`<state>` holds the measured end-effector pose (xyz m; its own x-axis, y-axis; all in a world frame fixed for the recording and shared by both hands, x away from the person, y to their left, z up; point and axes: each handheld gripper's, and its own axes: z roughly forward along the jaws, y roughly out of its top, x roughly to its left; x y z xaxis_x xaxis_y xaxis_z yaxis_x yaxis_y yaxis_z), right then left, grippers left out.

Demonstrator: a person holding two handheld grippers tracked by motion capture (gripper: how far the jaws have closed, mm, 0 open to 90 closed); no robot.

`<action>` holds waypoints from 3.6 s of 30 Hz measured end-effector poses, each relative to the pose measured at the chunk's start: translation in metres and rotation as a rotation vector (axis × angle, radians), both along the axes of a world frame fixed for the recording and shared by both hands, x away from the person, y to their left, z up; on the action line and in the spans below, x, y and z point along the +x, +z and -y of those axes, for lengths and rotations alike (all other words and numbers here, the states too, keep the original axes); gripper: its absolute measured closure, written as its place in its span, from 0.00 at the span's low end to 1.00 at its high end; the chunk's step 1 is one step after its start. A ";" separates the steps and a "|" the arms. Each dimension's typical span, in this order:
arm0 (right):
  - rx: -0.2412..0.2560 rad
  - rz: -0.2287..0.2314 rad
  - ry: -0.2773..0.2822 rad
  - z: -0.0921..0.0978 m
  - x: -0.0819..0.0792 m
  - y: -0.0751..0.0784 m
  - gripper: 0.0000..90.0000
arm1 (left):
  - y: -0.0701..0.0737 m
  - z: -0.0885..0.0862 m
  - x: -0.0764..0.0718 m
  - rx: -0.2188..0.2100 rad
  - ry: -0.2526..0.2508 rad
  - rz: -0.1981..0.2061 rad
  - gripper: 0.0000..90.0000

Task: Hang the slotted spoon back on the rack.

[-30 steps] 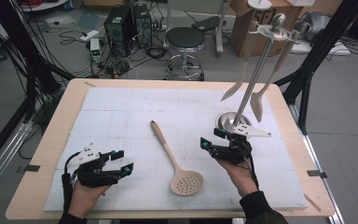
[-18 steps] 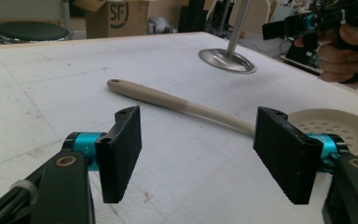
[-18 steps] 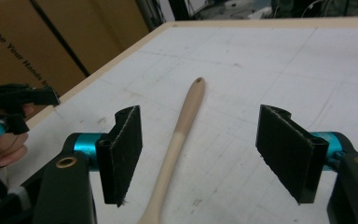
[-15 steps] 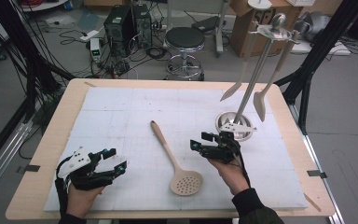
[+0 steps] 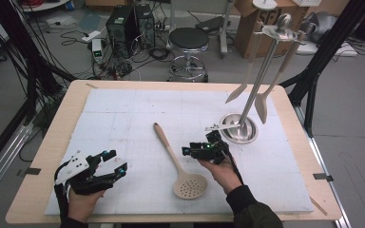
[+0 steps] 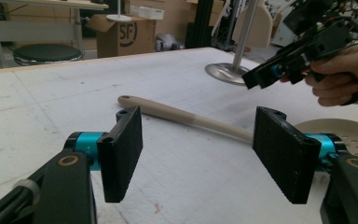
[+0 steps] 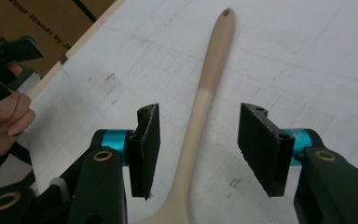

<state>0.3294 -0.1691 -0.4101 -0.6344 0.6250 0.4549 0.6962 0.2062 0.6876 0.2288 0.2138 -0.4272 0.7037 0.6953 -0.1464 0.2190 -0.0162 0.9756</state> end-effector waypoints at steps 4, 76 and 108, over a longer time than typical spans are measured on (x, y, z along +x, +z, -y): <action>-0.033 -0.052 0.044 -0.014 0.003 -0.005 0.55 | -0.001 0.002 0.000 0.003 -0.003 -0.005 0.38; -0.440 -0.109 0.087 -0.069 0.008 -0.013 0.88 | -0.003 0.007 0.001 0.011 -0.009 -0.009 0.38; -0.008 0.201 -0.237 0.051 -0.027 0.026 0.87 | -0.006 0.012 0.004 0.017 -0.017 -0.024 0.26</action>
